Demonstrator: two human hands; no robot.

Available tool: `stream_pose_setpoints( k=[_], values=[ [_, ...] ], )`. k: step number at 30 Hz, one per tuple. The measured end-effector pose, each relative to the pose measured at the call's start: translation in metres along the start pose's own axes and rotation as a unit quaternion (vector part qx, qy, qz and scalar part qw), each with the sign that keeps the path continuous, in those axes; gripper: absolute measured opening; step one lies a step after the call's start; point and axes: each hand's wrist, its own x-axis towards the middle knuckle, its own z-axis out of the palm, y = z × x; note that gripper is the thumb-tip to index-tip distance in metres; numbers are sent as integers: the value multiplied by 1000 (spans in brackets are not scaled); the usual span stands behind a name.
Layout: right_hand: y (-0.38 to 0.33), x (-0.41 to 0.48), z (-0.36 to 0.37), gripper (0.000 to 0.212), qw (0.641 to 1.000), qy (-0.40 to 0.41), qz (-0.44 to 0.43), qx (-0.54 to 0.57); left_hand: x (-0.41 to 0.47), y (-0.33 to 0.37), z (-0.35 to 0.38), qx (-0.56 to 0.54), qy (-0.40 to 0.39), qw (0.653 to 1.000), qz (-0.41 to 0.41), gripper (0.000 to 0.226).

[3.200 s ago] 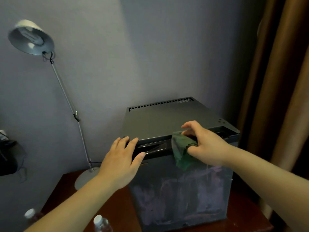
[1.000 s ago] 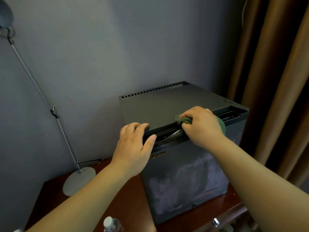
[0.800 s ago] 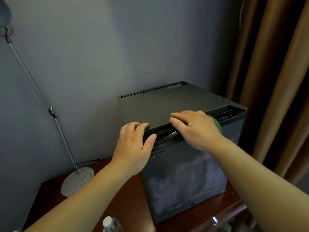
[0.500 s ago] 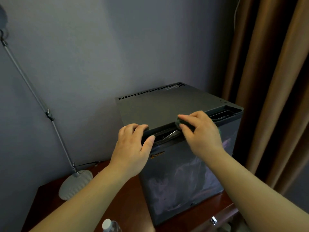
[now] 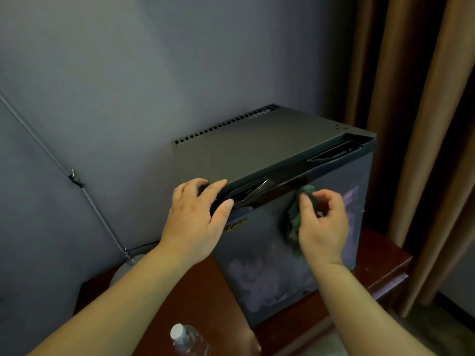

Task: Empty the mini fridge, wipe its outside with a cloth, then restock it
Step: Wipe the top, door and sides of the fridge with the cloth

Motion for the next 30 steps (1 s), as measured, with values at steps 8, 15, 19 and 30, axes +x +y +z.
stream_pose_setpoints(
  k=[8, 15, 19, 30],
  values=[
    [14, -21, 4, 30, 997, -14, -62, -51, 1, 0, -2, 27, -12, 1000, 7, 55],
    [6, -28, 10, 35, 998, -40, -48, -29, 14, 21, -17, 98, -71, 990, 73, 58],
    [19, -10, -2, 32, 997, -38, -52, -41, 37, 54, -11, 106, -107, 979, 139, 62],
    [30, 48, -35, 45, 996, -18, -7, -86, 90, 100, 24, 100, -138, 972, 162, 66]
  ],
)
